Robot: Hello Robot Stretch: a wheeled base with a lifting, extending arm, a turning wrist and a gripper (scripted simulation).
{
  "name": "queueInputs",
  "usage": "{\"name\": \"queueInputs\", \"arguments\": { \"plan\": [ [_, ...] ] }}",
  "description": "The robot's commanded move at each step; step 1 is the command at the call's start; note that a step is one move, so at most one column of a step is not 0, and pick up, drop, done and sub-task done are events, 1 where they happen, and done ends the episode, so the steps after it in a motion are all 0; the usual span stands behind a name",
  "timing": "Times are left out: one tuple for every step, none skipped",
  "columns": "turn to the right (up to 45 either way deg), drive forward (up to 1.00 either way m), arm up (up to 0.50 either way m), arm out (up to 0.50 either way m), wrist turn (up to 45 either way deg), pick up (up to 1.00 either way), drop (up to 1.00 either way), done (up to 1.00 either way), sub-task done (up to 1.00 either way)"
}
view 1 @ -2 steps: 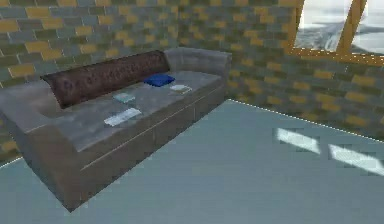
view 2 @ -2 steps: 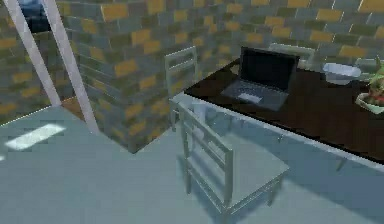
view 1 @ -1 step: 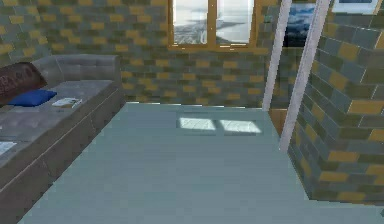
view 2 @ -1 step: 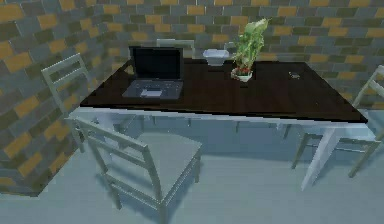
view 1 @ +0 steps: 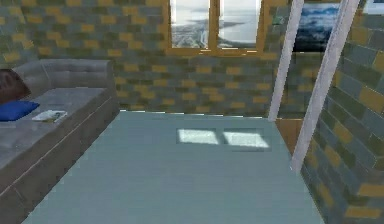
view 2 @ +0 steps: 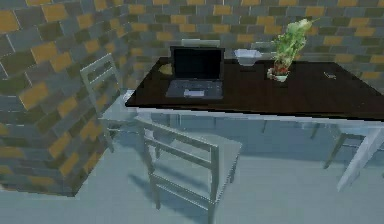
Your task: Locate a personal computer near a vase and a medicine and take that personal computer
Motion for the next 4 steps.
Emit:
{"name": "queueInputs", "arguments": {
  "plan": [
    [6.0,0.0,0.0,0.0,0.0,0.0,0.0,0.0,0.0],
    [0.0,1.0,0.0,0.0,0.0,0.0,0.0,0.0,0.0],
    [0.0,0.65,0.0,0.0,0.0,0.0,0.0,0.0,0.0],
    [45.0,0.0,0.0,0.0,0.0,0.0,0.0,0.0,0.0]
  ]
}}
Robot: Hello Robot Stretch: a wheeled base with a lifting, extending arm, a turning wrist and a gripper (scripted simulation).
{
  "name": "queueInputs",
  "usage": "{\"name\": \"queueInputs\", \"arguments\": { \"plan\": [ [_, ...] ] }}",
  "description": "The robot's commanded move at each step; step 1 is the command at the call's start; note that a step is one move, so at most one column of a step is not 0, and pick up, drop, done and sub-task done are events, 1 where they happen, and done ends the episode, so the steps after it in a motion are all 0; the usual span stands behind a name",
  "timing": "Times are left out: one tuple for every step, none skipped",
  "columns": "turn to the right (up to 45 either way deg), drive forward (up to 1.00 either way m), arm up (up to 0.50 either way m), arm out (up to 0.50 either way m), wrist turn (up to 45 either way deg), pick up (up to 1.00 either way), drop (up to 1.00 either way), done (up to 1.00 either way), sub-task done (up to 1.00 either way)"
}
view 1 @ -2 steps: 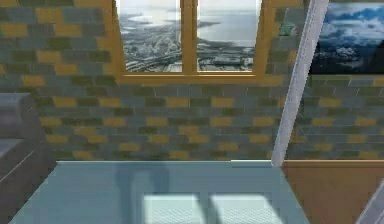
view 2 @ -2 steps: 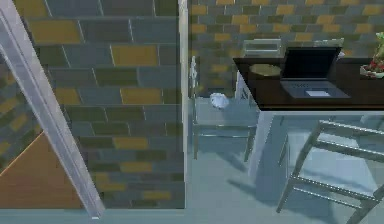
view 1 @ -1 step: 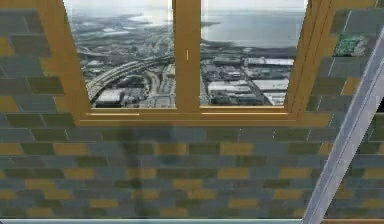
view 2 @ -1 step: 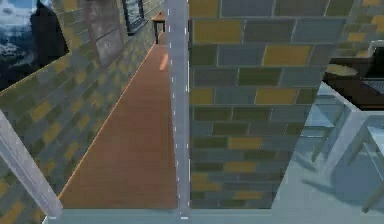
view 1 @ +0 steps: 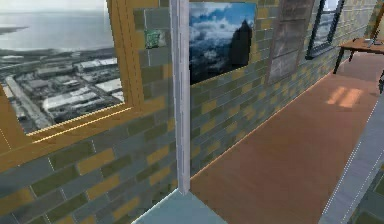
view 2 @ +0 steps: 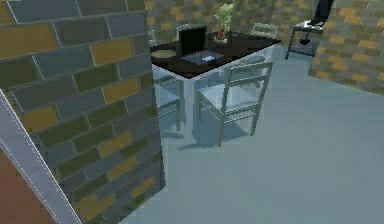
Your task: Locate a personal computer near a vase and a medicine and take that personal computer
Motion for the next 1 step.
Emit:
{"name": "queueInputs", "arguments": {
  "plan": [
    [15.0,0.0,0.0,0.0,0.0,0.0,0.0,0.0,0.0]
  ]
}}
